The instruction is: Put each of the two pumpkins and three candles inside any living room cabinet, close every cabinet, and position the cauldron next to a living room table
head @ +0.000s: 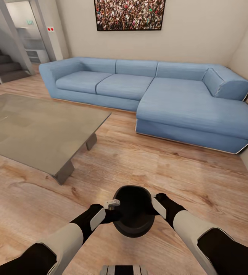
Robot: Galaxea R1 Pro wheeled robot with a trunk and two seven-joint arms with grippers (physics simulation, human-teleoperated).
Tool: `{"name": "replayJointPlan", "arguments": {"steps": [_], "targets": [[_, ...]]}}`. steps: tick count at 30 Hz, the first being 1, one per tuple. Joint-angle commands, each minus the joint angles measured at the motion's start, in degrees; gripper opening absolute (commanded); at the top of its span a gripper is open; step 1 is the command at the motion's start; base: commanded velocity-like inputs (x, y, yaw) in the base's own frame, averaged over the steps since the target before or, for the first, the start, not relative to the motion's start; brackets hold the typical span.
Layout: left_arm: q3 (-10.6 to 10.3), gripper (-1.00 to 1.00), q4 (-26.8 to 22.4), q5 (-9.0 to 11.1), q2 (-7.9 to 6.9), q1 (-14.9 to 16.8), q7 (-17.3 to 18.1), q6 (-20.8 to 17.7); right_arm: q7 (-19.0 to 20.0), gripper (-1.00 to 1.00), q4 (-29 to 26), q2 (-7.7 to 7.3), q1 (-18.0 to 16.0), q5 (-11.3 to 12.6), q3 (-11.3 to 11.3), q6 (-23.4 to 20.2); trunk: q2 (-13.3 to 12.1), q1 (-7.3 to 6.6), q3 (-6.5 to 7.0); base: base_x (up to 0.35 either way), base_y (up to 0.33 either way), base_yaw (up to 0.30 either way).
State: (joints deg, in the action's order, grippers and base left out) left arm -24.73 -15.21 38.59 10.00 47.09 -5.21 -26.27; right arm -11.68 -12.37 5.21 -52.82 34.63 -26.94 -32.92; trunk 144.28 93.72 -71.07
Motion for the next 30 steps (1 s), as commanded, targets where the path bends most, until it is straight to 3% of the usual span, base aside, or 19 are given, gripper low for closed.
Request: {"name": "replayJointPlan", "arguments": {"steps": [1, 2, 26, 27, 30], "targets": [[-0.2, 1.00, -0.1, 0.6, 0.00, 0.0, -0.5, -0.2, -0.4, 1.00, -0.1, -0.02, 0.0, 0.6, -0.4, -0.2, 0.0, -0.01, -0.04, 0.000, 0.000, 0.000], [-0.2, 1.00, -0.1, 0.6, 0.00, 0.0, -0.5, -0.2, -0.4, -1.00, -0.1, -0.02, 0.0, 0.6, -0.4, -0.2, 0.0, -0.01, -0.04, 0.000, 0.000, 0.000], [-0.2, 1.00, -0.1, 0.6, 0.00, 0.0, -0.5, -0.2, -0.4, -1.00, -0.1, -0.02, 0.0, 0.6, -0.4, -0.2, 0.0, -0.01, -0.04, 0.000, 0.000, 0.000], [-0.2, -1.00, -0.1, 0.6, 0.00, 0.0, -0.5, -0.2, -0.4, -1.00, -0.1, -0.02, 0.0, 0.6, -0.4, -0.2, 0.0, -0.01, -0.04, 0.000, 0.000, 0.000], [-0.2, -1.00, -0.1, 0.6, 0.00, 0.0, -0.5, -0.2, -0.4, -1.00, -0.1, -0.02, 0.0, 0.6, -0.4, -0.2, 0.0, -0.01, -0.04, 0.000, 0.000, 0.000]]}}
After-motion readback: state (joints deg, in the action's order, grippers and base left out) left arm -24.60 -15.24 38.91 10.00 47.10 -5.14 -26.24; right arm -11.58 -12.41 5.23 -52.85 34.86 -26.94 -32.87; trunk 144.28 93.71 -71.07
